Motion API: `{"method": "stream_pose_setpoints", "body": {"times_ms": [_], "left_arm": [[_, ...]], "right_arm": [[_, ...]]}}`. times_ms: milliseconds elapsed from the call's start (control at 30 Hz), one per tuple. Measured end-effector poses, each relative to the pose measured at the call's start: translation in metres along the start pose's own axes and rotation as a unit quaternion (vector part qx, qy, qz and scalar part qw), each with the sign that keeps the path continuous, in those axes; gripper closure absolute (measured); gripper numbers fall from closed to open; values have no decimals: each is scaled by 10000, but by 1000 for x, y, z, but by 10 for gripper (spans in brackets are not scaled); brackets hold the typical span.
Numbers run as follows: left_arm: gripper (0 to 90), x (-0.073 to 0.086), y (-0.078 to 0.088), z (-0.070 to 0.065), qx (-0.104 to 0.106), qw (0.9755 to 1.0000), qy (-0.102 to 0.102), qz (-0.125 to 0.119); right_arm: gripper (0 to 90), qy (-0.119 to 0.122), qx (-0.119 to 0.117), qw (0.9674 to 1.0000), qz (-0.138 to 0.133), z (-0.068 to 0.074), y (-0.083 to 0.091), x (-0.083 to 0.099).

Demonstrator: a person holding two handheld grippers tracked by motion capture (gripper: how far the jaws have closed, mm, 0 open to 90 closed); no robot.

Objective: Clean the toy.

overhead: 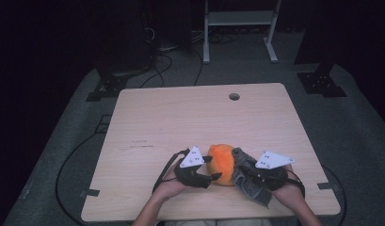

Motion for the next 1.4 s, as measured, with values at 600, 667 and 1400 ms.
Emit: {"method": "stream_pose_setpoints", "body": {"times_ms": [600, 667, 1400], "left_arm": [[262, -3, -1, -9, 175, 9998, 35, -52], [314, -2, -3, -11, -14, 9999, -125, 65], [336, -7, -2, -17, -369, 9974, -595, 172]], "right_arm": [[728, 602, -600, 9963, -132, 27, 2, -19], [729, 555, -634, 9963, -152, 25, 2, -18], [734, 431, -456, 9980, -53, 16, 13, -17]]}}
Point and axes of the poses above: each handheld gripper's, and its own axes: y roughly backward along the jaws, x roughly out of its underside, z roughly to its left, the point moved 3 cm from there along -y, roughly forward along the jaws, and after that the axes turned 4 degrees about z, right-handed, at the moved point
